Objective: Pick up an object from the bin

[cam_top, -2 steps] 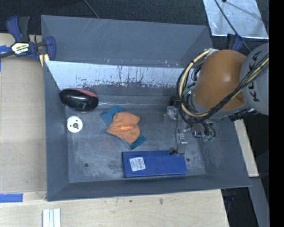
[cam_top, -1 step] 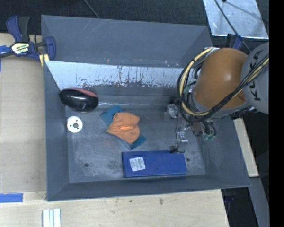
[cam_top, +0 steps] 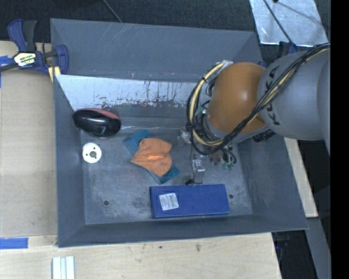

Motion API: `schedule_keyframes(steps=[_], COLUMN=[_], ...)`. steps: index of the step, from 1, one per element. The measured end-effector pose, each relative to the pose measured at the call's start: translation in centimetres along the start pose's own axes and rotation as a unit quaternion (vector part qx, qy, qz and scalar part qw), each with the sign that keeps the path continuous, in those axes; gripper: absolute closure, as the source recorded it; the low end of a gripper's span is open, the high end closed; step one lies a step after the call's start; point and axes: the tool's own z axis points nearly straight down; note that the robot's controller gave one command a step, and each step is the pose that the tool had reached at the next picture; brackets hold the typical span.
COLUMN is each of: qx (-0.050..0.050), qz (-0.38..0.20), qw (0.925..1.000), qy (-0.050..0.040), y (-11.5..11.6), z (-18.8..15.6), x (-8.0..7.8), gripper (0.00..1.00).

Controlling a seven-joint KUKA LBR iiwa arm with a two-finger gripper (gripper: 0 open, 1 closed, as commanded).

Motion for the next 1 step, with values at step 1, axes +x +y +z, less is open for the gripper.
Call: schedule_keyframes(steps=[1], qx=[-0.001], qz=[0.030], qw=[0.9995], qy=[-0.0008], y=[2.13], z=[2.13], x=[0.82], gripper=[0.00])
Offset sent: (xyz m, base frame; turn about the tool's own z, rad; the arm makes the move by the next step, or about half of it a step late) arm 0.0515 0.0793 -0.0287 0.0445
